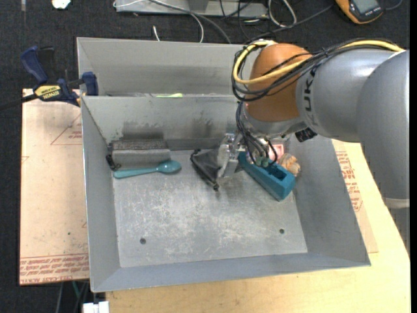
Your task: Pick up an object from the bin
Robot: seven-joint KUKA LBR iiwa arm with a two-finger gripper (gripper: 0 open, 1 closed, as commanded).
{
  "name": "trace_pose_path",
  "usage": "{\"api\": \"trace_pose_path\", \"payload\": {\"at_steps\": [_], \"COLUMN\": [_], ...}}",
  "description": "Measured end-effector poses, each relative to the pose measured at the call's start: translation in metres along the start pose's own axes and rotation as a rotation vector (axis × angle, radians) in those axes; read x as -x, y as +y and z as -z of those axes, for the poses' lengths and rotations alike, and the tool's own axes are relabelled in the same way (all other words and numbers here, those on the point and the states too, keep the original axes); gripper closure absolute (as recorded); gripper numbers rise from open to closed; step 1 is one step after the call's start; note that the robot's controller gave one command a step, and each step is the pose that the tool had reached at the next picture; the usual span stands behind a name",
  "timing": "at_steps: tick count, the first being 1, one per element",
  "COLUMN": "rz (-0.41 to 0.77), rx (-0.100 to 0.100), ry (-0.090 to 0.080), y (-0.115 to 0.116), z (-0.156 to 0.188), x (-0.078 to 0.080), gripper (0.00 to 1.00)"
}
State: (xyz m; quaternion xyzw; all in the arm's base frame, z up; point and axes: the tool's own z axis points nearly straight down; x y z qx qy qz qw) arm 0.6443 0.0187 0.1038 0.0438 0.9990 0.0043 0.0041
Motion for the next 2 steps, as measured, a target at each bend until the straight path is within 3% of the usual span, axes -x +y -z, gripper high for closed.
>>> {"api": "trace_pose_path", "payload": {"at_steps": [1,2], "rz": [0.037,0.049], "rx": [0.0,-0.001], "ry": [0.013,0.013], "y": [-0.001,0.018], "z": [0.029,0.106], "x": [-0.006,-0.018], "gripper": [1.0,1.0]}}
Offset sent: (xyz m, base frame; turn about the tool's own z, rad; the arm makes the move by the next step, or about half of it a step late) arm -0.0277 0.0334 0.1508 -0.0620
